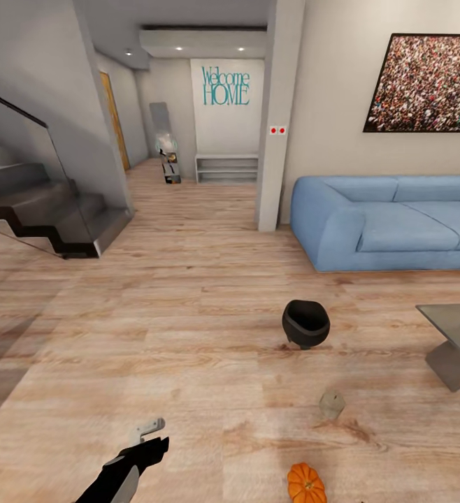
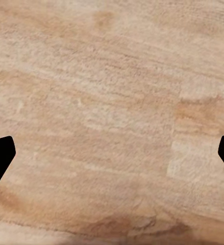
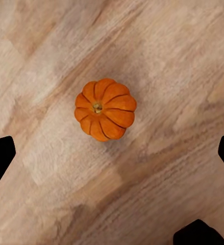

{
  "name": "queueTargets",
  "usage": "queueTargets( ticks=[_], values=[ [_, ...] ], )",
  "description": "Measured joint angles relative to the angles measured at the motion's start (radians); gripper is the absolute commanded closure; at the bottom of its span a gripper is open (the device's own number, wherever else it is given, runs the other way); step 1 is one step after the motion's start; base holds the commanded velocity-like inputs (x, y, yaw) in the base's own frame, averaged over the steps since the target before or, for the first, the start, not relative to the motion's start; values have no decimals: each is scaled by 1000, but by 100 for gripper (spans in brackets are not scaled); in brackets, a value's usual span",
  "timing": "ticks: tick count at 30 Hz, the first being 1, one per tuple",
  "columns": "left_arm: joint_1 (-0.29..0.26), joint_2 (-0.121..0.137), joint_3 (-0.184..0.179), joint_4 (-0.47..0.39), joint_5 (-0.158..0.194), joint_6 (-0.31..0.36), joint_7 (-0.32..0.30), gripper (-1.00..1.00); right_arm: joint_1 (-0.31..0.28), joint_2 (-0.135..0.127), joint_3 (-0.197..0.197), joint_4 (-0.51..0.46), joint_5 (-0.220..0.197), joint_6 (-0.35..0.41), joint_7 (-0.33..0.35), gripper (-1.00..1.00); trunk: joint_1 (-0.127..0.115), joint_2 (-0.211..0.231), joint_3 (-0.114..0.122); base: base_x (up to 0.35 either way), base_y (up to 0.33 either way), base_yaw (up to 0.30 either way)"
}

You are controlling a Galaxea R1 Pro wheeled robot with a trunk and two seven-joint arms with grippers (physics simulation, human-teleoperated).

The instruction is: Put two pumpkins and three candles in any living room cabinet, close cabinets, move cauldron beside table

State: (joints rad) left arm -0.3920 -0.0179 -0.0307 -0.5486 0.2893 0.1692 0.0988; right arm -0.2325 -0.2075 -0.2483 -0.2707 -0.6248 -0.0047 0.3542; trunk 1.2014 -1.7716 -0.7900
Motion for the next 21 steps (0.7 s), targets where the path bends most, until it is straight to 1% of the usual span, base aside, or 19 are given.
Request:
queueTargets(
  ticks=[1, 2, 3, 4, 5, 6, 7, 8, 9, 10, 11, 13, 14, 15, 17, 18, 19, 21],
  values=[
    [0, 0, 0, -4, 0, 3, -1, -100, 0, 0, 2, 1, 2, -25, 0, -100, 0, 0, 0, 2, -1, 0],
    [-2, -1, -1, -14, 0, 8, -1, -100, 0, 1, 6, 3, 4, -67, -2, -100, 0, 0, 0, 0, 0, 0],
    [-3, -2, -1, -43, 0, 23, -1, -100, 0, 2, 9, 4, 8, -97, -7, -100, 0, 0, 0, 0, 0, 0],
    [-3, -1, -2, -77, -1, 52, -2, -100, -1, 2, 11, 3, 12, -107, -13, -100, 0, 0, 0, 0, 0, 0],
    [-3, -1, -3, -119, -1, 100, -3, -100, -2, 2, 12, 3, 16, -114, -22, -100, 0, 0, 0, 0, 0, 0],
    [-4, -1, -2, -186, 0, 199, -4, -100, -6, 2, 14, 2, 26, -120, -44, -100, 0, 0, 0, 0, 0, 0],
    [-4, 1, -2, -275, 0, 333, -7, -100, -19, 2, 15, 2, 49, -125, -73, -100, 0, 0, 0, 0, 0, 0],
    [-4, 2, -1, -322, 0, 391, -7, -100, -23, 2, 16, 2, 64, -128, -82, -100, 0, 0, 0, 0, 0, 0],
    [-4, 2, -1, -365, 1, 435, -8, -100, -26, 2, 16, 2, 82, -130, -88, -100, 0, 0, 0, 0, 0, 0],
    [-4, 3, -2, -388, 1, 454, -8, -100, -27, 2, 16, 2, 91, -130, -90, -100, 0, 0, 0, 0, 0, 0],
    [-4, 3, -1, -429, 1, 486, -8, -100, -28, 2, 16, 1, 105, -131, -93, -100, 0, 0, 0, 0, 0, 0],
    [-4, 4, 21, -516, 12, 555, -8, -100, -30, 3, 16, 1, 123, -130, -94, -100, 0, 0, 0, 0, 0, 0],
    [-3, 4, 38, -553, 26, 593, -9, -100, -30, 3, 16, 1, 127, -130, -93, -100, 0, 0, 0, 0, 0, 0],
    [-3, 5, 70, -596, 59, 654, -10, -100, -30, 4, 16, 1, 130, -130, -90, -100, 0, 0, 0, 0, 0, 0],
    [-2, 5, 102, -641, 114, 734, -11, -100, -30, 5, 17, 0, 132, -131, -86, -100, 0, 0, 0, 0, 0, 0],
    [-1, 6, 111, -655, 135, 761, -10, -100, -31, 5, 17, 0, 132, -132, -85, -100, 0, 0, 0, 0, 0, 0],
    [-1, 6, 117, -664, 149, 779, -10, -100, -31, 4, 18, 1, 132, -132, -83, -100, 0, 0, 0, 0, 0, 0],
    [0, 6, 122, -670, 161, 794, -9, -100, -31, 4, 18, 1, 132, -133, -80, -100, 8, -14, -6, 0, 0, 0]
  ],
)
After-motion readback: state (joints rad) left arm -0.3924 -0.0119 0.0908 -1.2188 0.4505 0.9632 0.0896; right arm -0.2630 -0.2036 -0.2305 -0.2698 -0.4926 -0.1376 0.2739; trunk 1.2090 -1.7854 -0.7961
